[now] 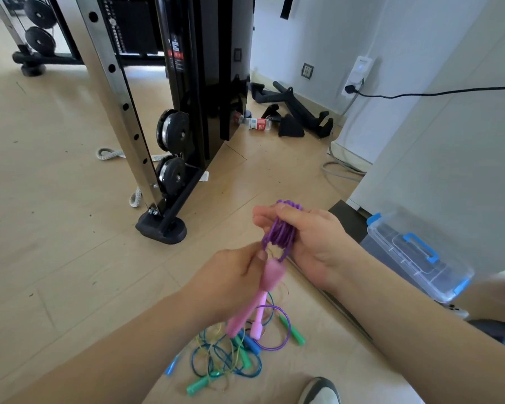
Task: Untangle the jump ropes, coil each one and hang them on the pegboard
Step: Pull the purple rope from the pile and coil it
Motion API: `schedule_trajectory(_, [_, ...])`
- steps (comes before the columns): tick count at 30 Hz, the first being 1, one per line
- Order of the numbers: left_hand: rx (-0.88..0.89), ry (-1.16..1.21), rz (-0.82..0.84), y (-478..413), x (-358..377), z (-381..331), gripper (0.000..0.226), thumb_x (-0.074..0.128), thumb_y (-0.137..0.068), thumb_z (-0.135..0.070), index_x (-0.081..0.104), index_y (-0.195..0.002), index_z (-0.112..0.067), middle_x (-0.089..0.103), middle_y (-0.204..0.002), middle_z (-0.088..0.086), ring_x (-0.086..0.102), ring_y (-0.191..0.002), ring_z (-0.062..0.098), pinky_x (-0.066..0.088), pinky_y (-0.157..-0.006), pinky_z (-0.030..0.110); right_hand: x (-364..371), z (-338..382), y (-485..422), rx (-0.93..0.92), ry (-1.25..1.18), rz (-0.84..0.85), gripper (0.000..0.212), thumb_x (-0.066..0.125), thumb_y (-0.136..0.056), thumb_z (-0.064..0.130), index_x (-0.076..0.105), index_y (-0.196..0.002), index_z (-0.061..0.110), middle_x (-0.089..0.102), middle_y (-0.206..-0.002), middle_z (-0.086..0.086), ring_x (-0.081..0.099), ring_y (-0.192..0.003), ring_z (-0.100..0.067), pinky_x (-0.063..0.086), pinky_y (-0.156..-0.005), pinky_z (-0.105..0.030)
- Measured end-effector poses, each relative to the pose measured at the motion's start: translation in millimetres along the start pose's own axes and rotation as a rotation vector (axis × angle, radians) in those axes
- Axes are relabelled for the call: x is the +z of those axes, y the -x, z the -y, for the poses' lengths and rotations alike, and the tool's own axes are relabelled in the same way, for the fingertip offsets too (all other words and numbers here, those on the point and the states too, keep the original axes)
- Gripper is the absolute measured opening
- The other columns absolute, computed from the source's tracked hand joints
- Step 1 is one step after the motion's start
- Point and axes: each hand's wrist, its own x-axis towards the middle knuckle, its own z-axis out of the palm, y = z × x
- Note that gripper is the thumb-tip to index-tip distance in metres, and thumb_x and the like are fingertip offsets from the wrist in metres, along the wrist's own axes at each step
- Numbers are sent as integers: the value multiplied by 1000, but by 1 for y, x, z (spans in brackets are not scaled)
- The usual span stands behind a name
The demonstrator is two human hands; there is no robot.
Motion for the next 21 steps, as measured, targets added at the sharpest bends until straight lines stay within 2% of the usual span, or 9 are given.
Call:
schedule_trajectory(3, [84,-112,108,11,8,-15,25,49,-96,-32,46,-73,-23,58,-69,1,57,-68,23,53,-68,44,0,-3,-3,-70,209,-122,17,63,-99,10,75,-101,-2,80,-94,-14,77,-97,-26,61,-92,-36])
schedule_trajectory(6, [90,-40,105,11,1,-24,22,63,-91,-33,56,-73,-23,60,-66,-3,61,-62,20,55,-63,40,-3,-7,-3,-240,763,-151,16,59,-100,13,68,-107,2,78,-96,-2,72,-76,0,57,-66,-17])
schedule_trajectory(7, [67,71,85,10,-4,-26,20,67,-91,-31,61,-75,-20,61,-63,-3,63,-56,21,55,-59,39,-4,-8,-4,-302,899,-132,14,56,-100,12,64,-105,1,77,-100,1,70,-76,3,57,-66,-20])
schedule_trajectory(9, [23,283,2,5,-18,-25,17,68,-94,-26,69,-81,-15,57,-56,-2,56,-46,17,49,-53,34,-9,-5,-7,-340,1011,-114,10,56,-98,10,62,-97,2,77,-93,5,71,-78,-6,58,-69,-33])
schedule_trajectory(12, [41,411,-148,-3,-36,-18,16,65,-99,-20,75,-86,-19,51,-55,-8,43,-48,10,39,-51,27,-5,4,-3,-205,767,10,27,55,-104,19,62,-87,-1,72,-68,-8,68,-63,-27,47,-55,-31])
schedule_trajectory(14, [99,398,-259,-5,-45,-17,13,70,-95,-16,75,-83,-16,57,-53,-13,47,-49,1,38,-53,15,3,7,2,-113,661,168,44,48,-109,34,64,-92,-3,72,-72,-22,58,-63,-29,42,-59,-34])
schedule_trajectory(16, [117,392,-366,-6,-51,-12,10,80,-87,-14,75,-80,-9,67,-58,-7,53,-53,-3,40,-54,9,8,5,5,-63,623,297,54,50,-108,42,64,-96,-9,67,-69,-26,54,-65,-28,44,-62,-35])
schedule_trajectory(19, [74,405,-390,-9,-56,-3,16,82,-84,-23,76,-78,-10,67,-62,7,51,-55,5,42,-53,15,8,6,7,10,483,403,40,61,-101,33,69,-83,-3,61,-63,-16,53,-61,-25,48,-61,-29])
schedule_trajectory(21, [-12,458,-283,-9,-55,1,21,69,-96,-26,76,-80,-15,64,-57,-3,49,-52,6,42,-52,14,8,7,9,51,332,435,28,64,-95,26,70,-87,1,60,-64,-13,54,-61,-21,49,-61,-25])
